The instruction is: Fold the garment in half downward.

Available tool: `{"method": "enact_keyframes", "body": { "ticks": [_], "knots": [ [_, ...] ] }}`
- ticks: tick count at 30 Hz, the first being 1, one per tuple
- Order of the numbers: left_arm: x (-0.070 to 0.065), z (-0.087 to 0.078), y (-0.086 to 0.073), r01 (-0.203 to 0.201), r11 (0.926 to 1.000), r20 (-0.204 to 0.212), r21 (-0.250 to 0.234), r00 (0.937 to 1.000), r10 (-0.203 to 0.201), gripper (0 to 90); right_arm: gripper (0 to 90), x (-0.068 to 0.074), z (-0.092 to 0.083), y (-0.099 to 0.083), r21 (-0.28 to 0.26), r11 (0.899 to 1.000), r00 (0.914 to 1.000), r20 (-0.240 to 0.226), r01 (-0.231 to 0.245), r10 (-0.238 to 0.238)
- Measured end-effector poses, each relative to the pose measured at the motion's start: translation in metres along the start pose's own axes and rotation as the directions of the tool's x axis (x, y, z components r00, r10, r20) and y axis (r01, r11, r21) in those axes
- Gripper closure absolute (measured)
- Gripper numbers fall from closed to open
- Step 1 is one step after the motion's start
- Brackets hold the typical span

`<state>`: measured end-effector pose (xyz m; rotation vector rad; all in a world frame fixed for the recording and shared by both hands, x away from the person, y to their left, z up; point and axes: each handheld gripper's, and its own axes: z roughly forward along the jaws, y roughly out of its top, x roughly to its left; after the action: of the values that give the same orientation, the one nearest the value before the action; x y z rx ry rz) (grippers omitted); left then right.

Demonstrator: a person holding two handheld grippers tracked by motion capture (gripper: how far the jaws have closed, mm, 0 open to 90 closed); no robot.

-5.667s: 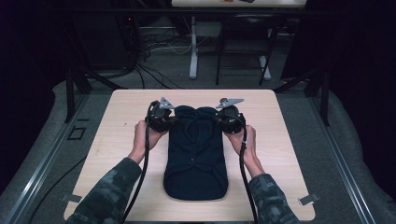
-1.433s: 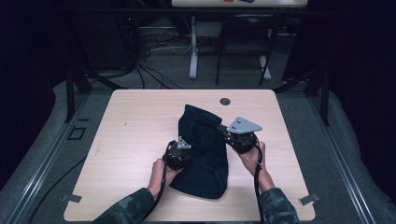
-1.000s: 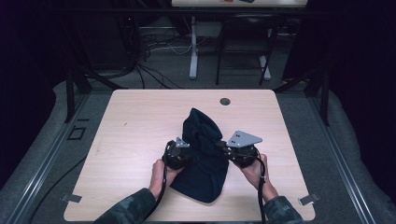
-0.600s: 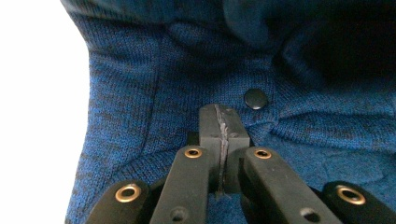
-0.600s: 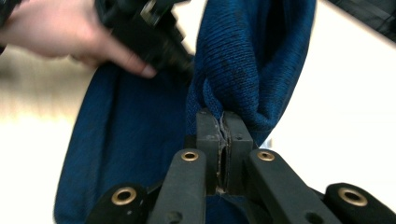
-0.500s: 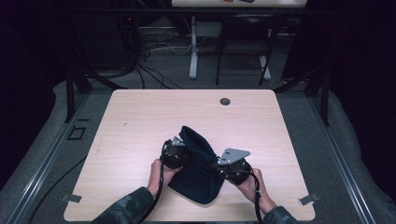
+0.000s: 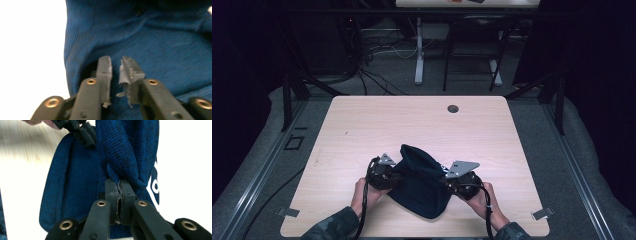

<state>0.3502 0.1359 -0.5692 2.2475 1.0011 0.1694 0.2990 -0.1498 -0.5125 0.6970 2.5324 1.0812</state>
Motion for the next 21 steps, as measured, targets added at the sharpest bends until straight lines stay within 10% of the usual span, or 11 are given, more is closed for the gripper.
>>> {"method": "enact_keyframes", "body": {
  "ticks": [9, 16, 21],
  "knots": [
    [-0.003, 0.001, -0.003, 0.036, 0.9991, -0.047, -0.022, 0.9982, -0.037, 87.9, 87.5, 0.011, 0.002, -0.001, 0.048, 0.999, 0.9997, -0.005, -0.023, 0.023],
    [0.004, 0.0, -0.007, 0.093, 0.9943, 0.0, -0.052, 0.9956, -0.093, 87.9, 87.3, 0.027, 0.022, -0.013, 0.122, 0.992, 0.9981, -0.055, -0.023, 0.03],
    [0.001, -0.002, -0.005, 0.037, 0.999, -0.018, -0.026, 0.9992, -0.037, 81.0, 87.2, 0.028, 0.03, -0.018, 0.172, 0.985, 0.9973, -0.07, -0.007, 0.02]
  ]
}}
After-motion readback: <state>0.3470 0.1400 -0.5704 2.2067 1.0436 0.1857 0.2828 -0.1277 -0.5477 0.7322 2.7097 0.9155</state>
